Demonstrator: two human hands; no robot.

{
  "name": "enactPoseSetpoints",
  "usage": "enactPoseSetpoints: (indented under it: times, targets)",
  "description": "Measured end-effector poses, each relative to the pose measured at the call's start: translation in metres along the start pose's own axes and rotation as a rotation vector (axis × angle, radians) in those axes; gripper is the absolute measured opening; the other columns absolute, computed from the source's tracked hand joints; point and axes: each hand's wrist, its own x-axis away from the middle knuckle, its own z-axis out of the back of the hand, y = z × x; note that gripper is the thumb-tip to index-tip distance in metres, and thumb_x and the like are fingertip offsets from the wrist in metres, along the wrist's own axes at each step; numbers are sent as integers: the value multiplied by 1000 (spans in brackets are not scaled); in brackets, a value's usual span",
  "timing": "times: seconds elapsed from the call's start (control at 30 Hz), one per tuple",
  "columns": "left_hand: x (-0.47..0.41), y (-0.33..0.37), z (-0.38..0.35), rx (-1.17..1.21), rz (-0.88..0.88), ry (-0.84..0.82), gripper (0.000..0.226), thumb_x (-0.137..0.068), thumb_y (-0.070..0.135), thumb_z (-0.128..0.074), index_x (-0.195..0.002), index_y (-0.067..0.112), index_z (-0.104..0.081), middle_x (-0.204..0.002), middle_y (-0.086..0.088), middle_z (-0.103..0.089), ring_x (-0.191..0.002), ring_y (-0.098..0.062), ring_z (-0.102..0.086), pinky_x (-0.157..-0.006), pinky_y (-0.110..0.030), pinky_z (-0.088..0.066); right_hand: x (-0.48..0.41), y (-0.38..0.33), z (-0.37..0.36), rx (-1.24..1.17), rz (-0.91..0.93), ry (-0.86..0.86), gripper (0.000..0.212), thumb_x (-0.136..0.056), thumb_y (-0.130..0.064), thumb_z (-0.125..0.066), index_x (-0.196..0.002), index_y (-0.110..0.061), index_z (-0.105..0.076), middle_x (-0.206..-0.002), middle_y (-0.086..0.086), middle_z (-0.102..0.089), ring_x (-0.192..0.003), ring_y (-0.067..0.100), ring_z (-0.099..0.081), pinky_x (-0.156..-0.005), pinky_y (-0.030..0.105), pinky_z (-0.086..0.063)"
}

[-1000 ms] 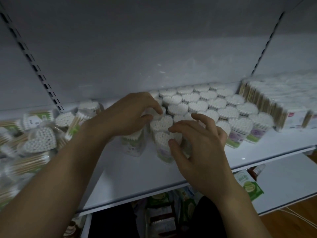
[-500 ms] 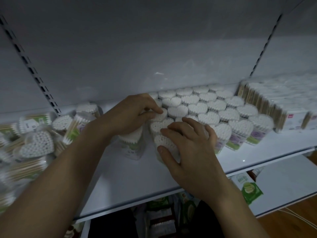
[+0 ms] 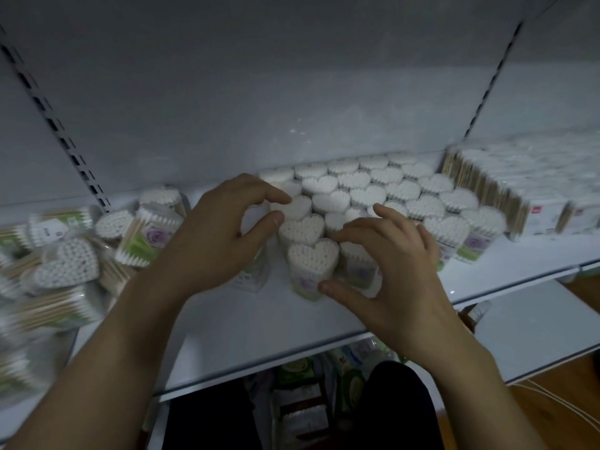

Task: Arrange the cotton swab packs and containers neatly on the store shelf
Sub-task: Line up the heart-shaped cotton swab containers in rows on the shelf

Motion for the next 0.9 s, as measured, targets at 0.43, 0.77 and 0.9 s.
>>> enactPoseSetpoints:
  times: [0.43, 0.77, 0.9]
  targets:
    - [33, 34, -40, -171, 10, -12, 47, -81, 68, -58, -115, 38, -69, -123, 21, -55, -117, -10, -51, -98, -39, -29, 18, 23, 7, 12, -75, 272, 28, -84, -37, -67, -111, -29, -69, -120, -10, -62, -135, 26, -45, -104, 60, -33]
    - [30, 33, -48, -169, -9, 16, 41, -79, 60, -60, -108, 34, -70, -116, 19, -61, -108, -10, -53, -88, -35, -29, 18, 28, -1, 76, -84, 226, 30, -83, -34, -69, -113, -33, -68, -120, -14, -61, -137, 26, -42, -104, 62, -32]
    - [32, 32, -49, -179, -14, 22, 39, -79, 57, -63, -109, 33, -70, -117, 18, -62, -110, -12, -55, -89, -35, -29, 20, 34, 7, -57, -93, 342, 34, -87, -27, -64, -120, -21, -68, -125, -1, -58, -125, 20, -52, -99, 51, -43]
